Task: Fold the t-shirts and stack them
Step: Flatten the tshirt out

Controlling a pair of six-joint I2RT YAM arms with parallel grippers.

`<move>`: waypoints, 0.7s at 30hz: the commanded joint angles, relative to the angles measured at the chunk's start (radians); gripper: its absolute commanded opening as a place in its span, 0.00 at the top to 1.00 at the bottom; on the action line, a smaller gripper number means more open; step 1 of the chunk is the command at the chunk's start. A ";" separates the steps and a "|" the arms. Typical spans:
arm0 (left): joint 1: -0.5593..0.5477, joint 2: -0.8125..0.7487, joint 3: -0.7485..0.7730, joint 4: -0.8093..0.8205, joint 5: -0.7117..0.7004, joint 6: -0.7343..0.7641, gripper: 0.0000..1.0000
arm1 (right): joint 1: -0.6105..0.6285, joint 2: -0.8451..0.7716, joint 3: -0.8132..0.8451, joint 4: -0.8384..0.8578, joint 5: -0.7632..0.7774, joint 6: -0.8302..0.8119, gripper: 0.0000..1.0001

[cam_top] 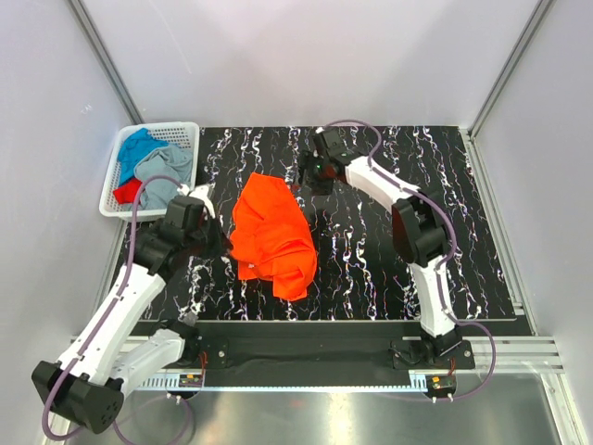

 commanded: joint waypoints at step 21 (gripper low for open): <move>0.001 -0.164 -0.067 0.053 0.052 -0.064 1.00 | 0.034 0.490 0.577 0.090 -0.140 -0.044 0.33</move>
